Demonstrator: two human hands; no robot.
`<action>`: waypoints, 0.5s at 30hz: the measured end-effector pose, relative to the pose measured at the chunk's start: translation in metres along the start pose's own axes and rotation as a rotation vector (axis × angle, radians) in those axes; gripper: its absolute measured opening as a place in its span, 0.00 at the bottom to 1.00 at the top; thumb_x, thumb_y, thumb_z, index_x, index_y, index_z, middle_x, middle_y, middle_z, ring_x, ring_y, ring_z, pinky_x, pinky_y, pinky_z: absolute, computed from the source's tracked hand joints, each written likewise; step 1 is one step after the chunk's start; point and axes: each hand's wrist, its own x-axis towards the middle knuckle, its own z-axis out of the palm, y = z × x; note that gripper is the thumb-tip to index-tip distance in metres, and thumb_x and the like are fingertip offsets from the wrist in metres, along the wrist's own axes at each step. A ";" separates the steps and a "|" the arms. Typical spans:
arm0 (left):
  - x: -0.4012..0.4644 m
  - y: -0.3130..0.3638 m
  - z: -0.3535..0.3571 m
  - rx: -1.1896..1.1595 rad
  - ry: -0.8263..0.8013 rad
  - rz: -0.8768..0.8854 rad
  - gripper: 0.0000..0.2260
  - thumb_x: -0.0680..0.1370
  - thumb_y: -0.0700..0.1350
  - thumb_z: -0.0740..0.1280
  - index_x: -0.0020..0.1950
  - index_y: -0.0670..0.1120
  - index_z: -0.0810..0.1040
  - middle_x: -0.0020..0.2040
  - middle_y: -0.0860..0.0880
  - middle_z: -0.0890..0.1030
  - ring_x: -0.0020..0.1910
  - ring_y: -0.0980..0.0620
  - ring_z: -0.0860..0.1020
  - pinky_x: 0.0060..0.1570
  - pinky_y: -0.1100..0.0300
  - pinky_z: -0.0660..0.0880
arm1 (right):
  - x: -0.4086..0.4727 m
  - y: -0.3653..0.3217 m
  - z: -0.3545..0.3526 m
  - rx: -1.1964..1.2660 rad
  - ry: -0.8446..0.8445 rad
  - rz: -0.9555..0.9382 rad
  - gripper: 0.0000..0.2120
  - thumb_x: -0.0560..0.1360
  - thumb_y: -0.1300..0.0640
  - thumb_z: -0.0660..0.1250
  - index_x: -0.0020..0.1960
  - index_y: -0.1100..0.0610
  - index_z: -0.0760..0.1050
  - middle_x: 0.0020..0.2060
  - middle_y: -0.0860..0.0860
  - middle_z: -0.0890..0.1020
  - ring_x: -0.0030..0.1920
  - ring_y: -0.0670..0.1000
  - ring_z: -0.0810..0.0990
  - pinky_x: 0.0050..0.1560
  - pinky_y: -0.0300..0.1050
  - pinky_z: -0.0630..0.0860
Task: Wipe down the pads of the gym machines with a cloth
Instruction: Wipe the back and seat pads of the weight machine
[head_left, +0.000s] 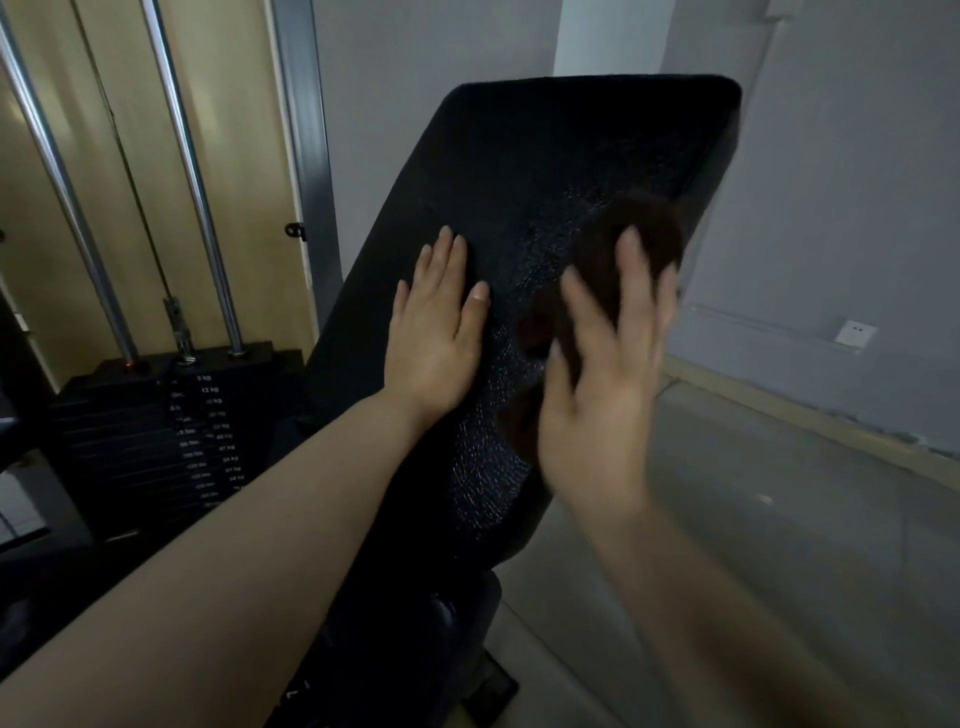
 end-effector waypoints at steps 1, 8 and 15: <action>0.000 -0.001 0.000 0.002 -0.002 0.000 0.24 0.84 0.52 0.49 0.78 0.48 0.50 0.79 0.53 0.48 0.77 0.56 0.45 0.71 0.58 0.40 | -0.020 -0.005 0.002 0.006 -0.022 0.003 0.21 0.76 0.64 0.59 0.68 0.61 0.71 0.76 0.55 0.58 0.77 0.58 0.46 0.75 0.39 0.41; 0.003 -0.003 0.001 0.004 -0.023 -0.001 0.29 0.79 0.57 0.45 0.78 0.47 0.51 0.79 0.52 0.49 0.77 0.55 0.45 0.72 0.56 0.41 | -0.135 -0.022 0.007 -0.030 -0.209 -0.121 0.21 0.76 0.57 0.57 0.69 0.55 0.67 0.76 0.49 0.58 0.77 0.60 0.50 0.75 0.49 0.52; -0.001 -0.002 -0.010 -0.065 -0.099 -0.016 0.25 0.83 0.54 0.49 0.78 0.48 0.51 0.79 0.52 0.48 0.77 0.55 0.45 0.73 0.54 0.40 | -0.058 -0.011 0.000 -0.081 -0.203 -0.098 0.23 0.76 0.58 0.55 0.71 0.61 0.66 0.76 0.54 0.59 0.77 0.56 0.47 0.71 0.64 0.59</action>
